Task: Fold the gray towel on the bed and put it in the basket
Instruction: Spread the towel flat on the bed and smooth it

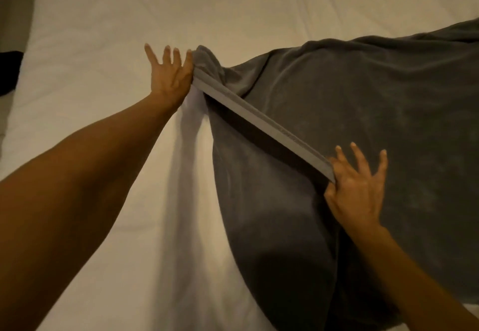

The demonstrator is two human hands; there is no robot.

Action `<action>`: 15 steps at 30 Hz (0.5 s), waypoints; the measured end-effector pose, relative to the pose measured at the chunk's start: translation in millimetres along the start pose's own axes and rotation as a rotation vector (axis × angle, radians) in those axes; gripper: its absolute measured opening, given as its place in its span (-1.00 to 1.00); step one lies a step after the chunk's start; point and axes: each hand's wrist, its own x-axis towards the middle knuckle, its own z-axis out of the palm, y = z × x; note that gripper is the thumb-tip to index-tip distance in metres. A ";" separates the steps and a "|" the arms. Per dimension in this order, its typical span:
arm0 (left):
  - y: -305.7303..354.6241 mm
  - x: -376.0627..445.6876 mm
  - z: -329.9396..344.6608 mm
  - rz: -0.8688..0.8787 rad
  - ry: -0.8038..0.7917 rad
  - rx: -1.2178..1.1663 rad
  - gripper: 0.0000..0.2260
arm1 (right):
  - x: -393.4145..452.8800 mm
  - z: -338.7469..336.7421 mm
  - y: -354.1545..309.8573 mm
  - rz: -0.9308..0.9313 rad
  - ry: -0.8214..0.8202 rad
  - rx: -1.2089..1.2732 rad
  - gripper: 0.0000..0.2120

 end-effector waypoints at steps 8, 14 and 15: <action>-74.9 -16.6 38.6 0.231 0.005 -0.043 -0.45 | -39.8 2.8 -63.2 0.028 -0.103 0.040 -0.47; -80.8 -71.0 74.6 0.513 -0.053 -0.137 -0.50 | -68.3 10.0 -141.8 0.098 -0.306 0.101 -0.43; -82.3 -79.8 81.2 0.526 -0.052 -0.160 -0.50 | -75.1 10.4 -153.9 0.109 -0.316 0.082 -0.43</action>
